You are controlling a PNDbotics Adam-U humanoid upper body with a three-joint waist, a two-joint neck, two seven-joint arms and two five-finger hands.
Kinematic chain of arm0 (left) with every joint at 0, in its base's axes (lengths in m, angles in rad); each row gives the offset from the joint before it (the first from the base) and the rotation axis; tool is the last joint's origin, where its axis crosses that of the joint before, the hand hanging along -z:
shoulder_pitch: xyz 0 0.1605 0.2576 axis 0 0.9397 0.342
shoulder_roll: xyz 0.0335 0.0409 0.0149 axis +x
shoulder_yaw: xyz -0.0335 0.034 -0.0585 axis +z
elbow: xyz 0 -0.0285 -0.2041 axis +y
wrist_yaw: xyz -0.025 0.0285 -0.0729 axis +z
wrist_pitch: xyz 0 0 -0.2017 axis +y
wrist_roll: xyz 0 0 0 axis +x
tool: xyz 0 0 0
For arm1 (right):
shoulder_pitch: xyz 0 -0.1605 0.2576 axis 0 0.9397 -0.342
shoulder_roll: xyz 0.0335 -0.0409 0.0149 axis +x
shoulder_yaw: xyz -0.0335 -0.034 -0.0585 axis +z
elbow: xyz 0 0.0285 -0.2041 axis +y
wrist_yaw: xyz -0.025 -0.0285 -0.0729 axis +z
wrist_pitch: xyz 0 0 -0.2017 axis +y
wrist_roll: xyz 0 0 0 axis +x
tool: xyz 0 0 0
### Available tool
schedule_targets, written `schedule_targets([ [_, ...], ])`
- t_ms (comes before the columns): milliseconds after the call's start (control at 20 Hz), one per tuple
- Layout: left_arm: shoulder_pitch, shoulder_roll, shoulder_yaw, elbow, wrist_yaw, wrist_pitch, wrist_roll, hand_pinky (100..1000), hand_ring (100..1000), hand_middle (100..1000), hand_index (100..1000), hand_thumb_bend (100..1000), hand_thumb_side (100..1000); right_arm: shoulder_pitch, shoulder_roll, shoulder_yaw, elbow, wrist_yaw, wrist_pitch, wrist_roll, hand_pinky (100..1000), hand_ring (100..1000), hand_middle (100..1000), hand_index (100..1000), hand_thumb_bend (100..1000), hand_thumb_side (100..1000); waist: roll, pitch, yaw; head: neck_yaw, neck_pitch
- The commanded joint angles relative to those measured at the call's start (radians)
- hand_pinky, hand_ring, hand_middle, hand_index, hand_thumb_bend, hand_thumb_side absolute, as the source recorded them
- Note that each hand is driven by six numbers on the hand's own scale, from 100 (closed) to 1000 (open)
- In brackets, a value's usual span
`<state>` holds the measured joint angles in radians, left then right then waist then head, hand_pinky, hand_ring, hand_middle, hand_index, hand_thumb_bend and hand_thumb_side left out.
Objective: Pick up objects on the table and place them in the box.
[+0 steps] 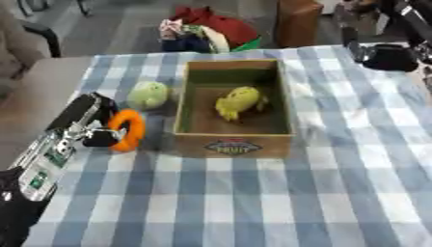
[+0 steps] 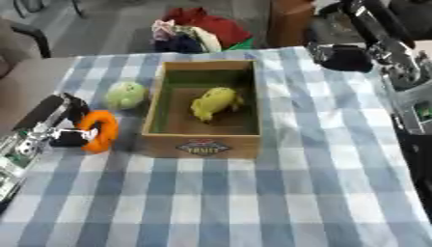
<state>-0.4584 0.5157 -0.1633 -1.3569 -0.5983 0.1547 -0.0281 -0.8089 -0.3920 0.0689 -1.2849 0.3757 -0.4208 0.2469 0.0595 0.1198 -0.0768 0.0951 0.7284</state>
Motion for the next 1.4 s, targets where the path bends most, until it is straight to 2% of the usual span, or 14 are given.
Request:
schedule_targets([
  [50, -0.061, 0.035, 0.036, 0.000, 0.031, 0.019, 0.070, 609, 426, 299, 394, 157, 100, -0.013, -0.020, 0.002, -0.021, -0.005, -0.004, 0.010, 788, 916, 773, 932, 100, 145, -0.001, -0.020, -0.004, 0.005, -0.005],
  [250, -0.145, 0.046, 0.030, 0.018, 0.072, 0.012, 0.088, 612, 429, 301, 396, 155, 100, -0.007, -0.016, 0.015, -0.006, 0.012, -0.015, 0.035, 789, 912, 758, 912, 100, 162, 0.000, -0.022, -0.017, 0.012, -0.005],
  [500, -0.259, 0.046, -0.046, 0.048, 0.076, -0.049, 0.025, 611, 437, 310, 408, 187, 100, -0.005, 0.000, 0.054, 0.038, 0.065, -0.059, 0.113, 803, 915, 757, 878, 100, 196, 0.006, -0.024, -0.038, 0.022, -0.007],
  [700, -0.338, 0.010, -0.114, 0.079, 0.060, -0.118, -0.040, 613, 449, 328, 428, 211, 100, -0.013, 0.022, 0.086, 0.084, 0.108, -0.117, 0.214, 810, 915, 769, 880, 100, 201, 0.012, -0.024, -0.057, 0.029, -0.010],
  [900, -0.391, -0.049, -0.167, 0.131, 0.042, -0.181, -0.092, 622, 466, 357, 455, 205, 100, -0.019, 0.043, 0.100, 0.109, 0.126, -0.149, 0.248, 810, 916, 770, 879, 100, 202, 0.014, -0.024, -0.070, 0.035, -0.013],
  [1000, -0.403, -0.073, -0.184, 0.158, 0.040, -0.207, -0.114, 633, 494, 406, 494, 212, 100, -0.021, 0.048, 0.103, 0.113, 0.127, -0.157, 0.253, 810, 916, 770, 879, 100, 202, 0.014, -0.024, -0.076, 0.036, -0.014],
  [1050, -0.406, -0.082, -0.191, 0.171, 0.041, -0.219, -0.130, 652, 534, 467, 545, 229, 100, -0.022, 0.049, 0.104, 0.113, 0.126, -0.159, 0.254, 810, 916, 770, 879, 100, 201, 0.015, -0.024, -0.078, 0.037, -0.015],
  [1100, -0.406, -0.090, -0.201, 0.185, 0.040, -0.235, -0.160, 673, 584, 536, 616, 276, 100, -0.022, 0.050, 0.104, 0.111, 0.124, -0.161, 0.254, 810, 916, 770, 879, 100, 201, 0.015, -0.024, -0.081, 0.038, -0.017],
  [1200, -0.402, -0.103, -0.215, 0.213, 0.037, -0.271, -0.260, 745, 707, 734, 787, 392, 104, -0.022, 0.051, 0.104, 0.107, 0.119, -0.162, 0.254, 810, 916, 770, 880, 100, 201, 0.015, -0.024, -0.084, 0.037, -0.018],
  [1300, -0.400, -0.105, -0.204, 0.225, 0.033, -0.297, -0.349, 798, 776, 833, 858, 493, 316, -0.020, 0.050, 0.104, 0.106, 0.118, -0.161, 0.255, 810, 916, 770, 880, 100, 201, 0.014, -0.024, -0.084, 0.034, -0.019],
  [1400, -0.393, -0.103, -0.181, 0.217, 0.031, -0.299, -0.369, 820, 812, 880, 881, 522, 443, -0.017, 0.049, 0.102, 0.104, 0.116, -0.160, 0.255, 810, 916, 770, 880, 100, 201, 0.014, -0.023, -0.082, 0.031, -0.020],
])
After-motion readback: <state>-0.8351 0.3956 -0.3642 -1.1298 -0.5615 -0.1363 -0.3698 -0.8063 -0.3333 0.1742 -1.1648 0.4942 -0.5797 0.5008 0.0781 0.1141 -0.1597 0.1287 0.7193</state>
